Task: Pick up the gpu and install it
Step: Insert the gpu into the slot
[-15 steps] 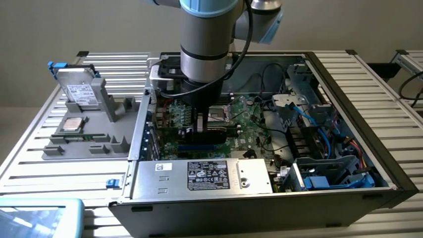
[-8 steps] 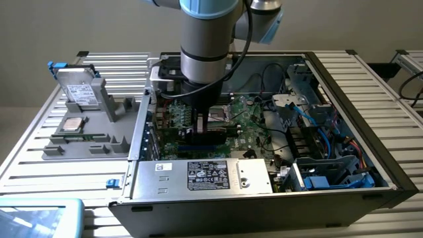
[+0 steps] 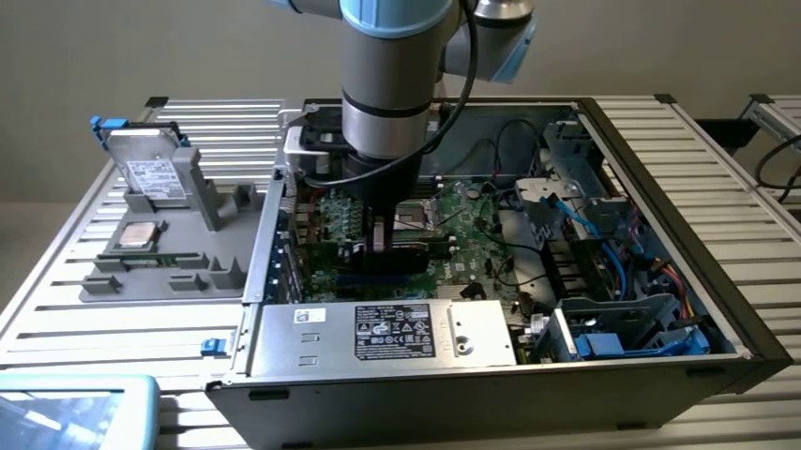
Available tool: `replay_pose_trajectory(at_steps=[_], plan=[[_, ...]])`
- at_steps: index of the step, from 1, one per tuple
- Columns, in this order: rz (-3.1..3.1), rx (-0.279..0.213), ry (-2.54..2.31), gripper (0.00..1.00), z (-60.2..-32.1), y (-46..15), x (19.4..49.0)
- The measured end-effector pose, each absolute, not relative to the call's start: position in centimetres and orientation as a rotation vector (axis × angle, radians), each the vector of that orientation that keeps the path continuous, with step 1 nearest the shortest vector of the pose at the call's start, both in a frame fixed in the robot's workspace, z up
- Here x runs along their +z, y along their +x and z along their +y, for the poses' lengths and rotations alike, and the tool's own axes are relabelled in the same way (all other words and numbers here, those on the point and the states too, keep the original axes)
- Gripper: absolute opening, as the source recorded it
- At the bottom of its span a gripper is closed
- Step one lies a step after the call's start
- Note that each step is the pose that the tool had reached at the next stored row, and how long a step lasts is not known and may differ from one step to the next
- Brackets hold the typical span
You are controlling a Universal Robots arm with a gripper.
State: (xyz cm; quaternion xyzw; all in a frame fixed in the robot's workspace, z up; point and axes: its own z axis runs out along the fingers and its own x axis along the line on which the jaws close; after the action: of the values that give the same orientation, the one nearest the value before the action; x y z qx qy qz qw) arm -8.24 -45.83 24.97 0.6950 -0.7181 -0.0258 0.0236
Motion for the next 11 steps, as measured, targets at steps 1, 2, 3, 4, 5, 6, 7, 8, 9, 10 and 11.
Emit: replay_pose_trajectory(at_steps=[1, 2, 3, 4, 5, 6, 7, 8, 9, 10, 11], plan=[[-2.223, -0.080, 2.151, 0.28, -45.83, -8.23, 24.94], [-2.223, -0.080, 2.151, 0.28, -45.83, -8.24, 24.92], [-2.223, -0.080, 2.151, 0.28, -45.83, -8.24, 24.92], [-2.223, -0.080, 2.151, 0.28, -45.83, -8.24, 24.92], [-2.223, -0.080, 2.151, 0.28, -45.84, -8.24, 24.91], [-2.223, -0.080, 2.151, 0.28, -45.84, -8.24, 24.91], [-2.223, -0.080, 2.151, 0.28, -45.85, -8.24, 24.89], [-2.223, -0.080, 2.151, 0.28, -45.88, -8.25, 24.89], [-2.223, -0.080, 2.151, 0.28, -45.88, -8.25, 24.89], [-2.223, -0.080, 2.151, 0.28, -45.88, -8.24, 24.89], [-2.223, -0.080, 2.151, 0.28, -45.88, -8.24, 24.89]])
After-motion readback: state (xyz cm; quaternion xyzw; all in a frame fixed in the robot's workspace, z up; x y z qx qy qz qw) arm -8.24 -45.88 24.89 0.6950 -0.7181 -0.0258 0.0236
